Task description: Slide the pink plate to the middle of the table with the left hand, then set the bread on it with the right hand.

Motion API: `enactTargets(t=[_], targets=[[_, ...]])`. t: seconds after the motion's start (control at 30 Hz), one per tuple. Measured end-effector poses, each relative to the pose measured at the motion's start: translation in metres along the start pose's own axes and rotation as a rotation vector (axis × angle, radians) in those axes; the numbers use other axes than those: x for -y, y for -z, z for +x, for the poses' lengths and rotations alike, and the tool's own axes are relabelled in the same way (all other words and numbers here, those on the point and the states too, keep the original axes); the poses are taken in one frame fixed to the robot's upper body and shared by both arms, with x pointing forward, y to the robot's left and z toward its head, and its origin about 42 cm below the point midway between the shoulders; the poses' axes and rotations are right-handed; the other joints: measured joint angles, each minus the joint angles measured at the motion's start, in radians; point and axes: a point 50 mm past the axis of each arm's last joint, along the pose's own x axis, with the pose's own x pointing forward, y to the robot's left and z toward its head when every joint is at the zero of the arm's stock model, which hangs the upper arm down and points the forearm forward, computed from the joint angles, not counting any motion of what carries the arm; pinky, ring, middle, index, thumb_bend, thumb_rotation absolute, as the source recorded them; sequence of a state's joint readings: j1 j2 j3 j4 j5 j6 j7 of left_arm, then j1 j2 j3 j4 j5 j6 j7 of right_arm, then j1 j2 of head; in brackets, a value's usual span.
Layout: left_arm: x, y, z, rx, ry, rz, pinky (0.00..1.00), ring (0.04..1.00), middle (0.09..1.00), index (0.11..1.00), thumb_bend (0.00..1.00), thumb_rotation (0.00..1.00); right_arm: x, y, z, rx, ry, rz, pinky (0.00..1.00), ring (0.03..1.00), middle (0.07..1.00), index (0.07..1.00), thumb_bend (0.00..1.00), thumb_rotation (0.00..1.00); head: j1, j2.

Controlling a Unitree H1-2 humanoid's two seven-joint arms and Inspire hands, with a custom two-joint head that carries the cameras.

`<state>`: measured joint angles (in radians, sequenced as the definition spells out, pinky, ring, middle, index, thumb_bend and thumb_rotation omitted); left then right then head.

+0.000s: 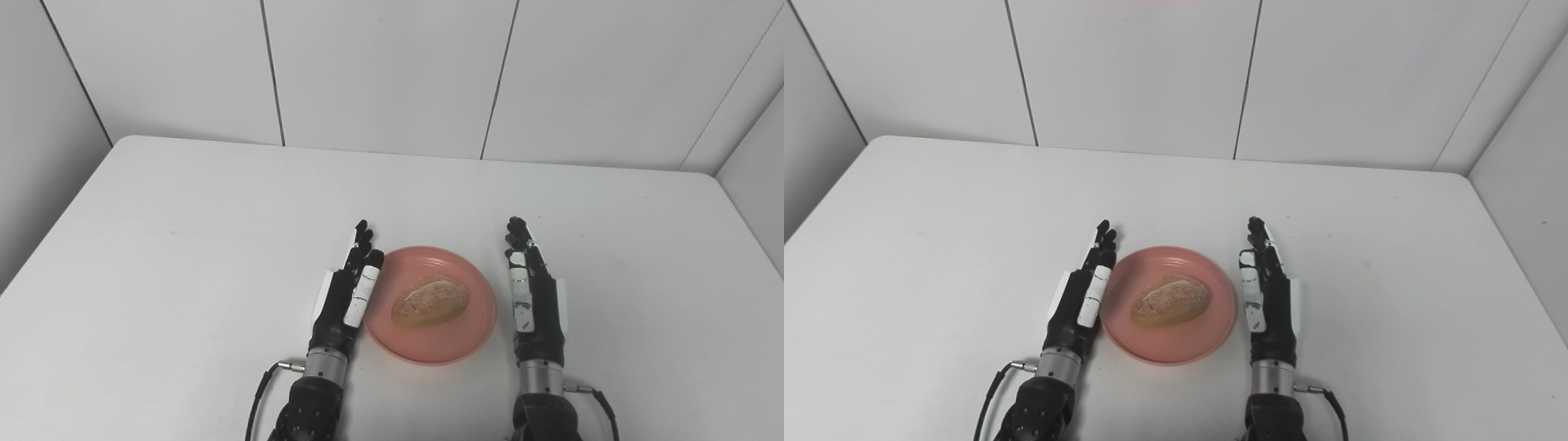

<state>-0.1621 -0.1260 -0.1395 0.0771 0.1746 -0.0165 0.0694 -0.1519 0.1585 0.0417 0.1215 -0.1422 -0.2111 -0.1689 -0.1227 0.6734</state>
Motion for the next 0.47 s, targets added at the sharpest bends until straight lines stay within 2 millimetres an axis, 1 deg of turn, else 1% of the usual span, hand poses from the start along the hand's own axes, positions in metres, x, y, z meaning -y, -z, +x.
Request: enactTargets(t=[0.1, 0.27, 0.33, 0.47], targets=[[-0.0003, 0.0006, 0.0, 0.006, -0.003, -0.001, 1.0, 1.0, 1.0, 1.0, 0.73, 1.0, 0.0009, 0.0014, -0.0002, -0.014, -0.022, 0.022, 0.96, 0.932, 0.907, 0.88, 0.79, 1.0, 0.003, 0.0], [0.0004, 0.0003, 0.0001, 0.006, -0.008, -0.004, 1.0, 1.0, 1.0, 1.0, 0.76, 1.0, 0.0018, 0.005, 0.0003, -0.078, -0.041, 0.058, 0.97, 0.923, 0.89, 0.881, 0.84, 1.0, 0.011, 0.003], [0.0004, 0.0003, 0.0001, 0.008, -0.012, -0.005, 1.0, 1.0, 1.0, 1.0, 0.76, 1.0, 0.002, 0.007, -0.0001, -0.12, -0.042, 0.07, 0.96, 0.924, 0.896, 0.888, 0.83, 1.0, 0.012, 0.003], [-0.0007, 0.0001, 0.0004, 0.012, -0.038, -0.009, 1.0, 1.0, 1.0, 1.0, 0.73, 1.0, 0.0027, 0.0066, -0.0009, -0.142, -0.037, 0.077, 0.96, 0.934, 0.914, 0.915, 0.81, 1.0, 0.015, 0.003]])
